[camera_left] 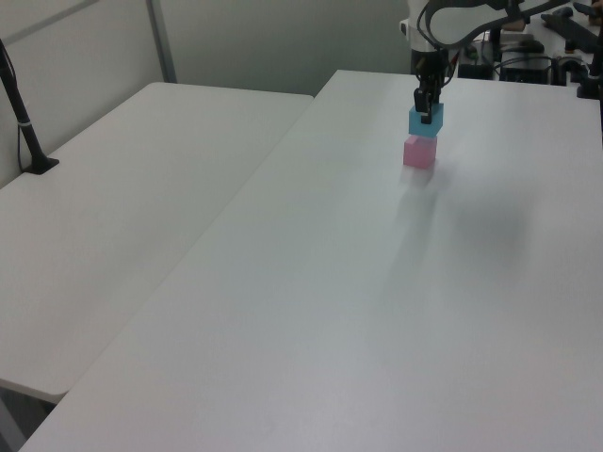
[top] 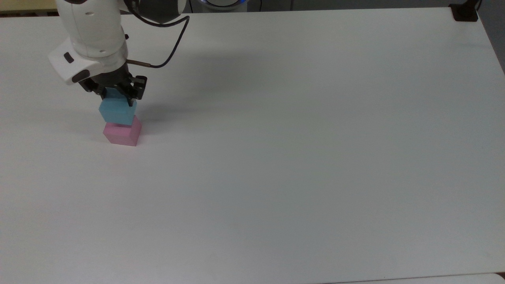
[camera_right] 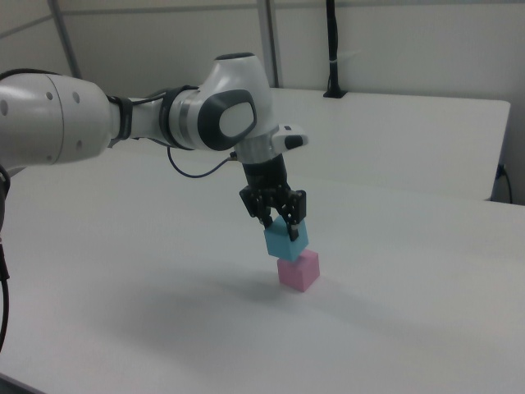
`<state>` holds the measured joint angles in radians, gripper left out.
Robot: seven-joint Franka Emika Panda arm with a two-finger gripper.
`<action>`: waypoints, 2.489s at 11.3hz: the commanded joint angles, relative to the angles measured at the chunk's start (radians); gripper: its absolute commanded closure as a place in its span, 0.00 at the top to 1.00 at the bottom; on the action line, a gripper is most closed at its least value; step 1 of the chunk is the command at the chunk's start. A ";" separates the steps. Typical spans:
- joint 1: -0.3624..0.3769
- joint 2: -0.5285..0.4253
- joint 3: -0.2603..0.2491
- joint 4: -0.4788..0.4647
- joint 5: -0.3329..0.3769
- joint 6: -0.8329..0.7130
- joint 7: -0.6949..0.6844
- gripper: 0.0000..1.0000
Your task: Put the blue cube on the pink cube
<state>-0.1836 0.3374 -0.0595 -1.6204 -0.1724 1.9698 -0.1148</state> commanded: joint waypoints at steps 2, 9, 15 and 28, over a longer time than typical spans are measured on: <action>0.001 -0.009 -0.042 -0.029 -0.016 0.032 -0.019 0.49; 0.003 0.031 -0.040 -0.039 -0.004 0.126 0.023 0.59; -0.002 -0.026 -0.040 -0.030 0.017 0.091 0.067 1.00; 0.144 -0.337 -0.040 0.004 0.105 -0.292 0.015 1.00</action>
<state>-0.0757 0.0268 -0.0870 -1.5851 -0.0783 1.6768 -0.0379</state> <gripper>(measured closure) 0.000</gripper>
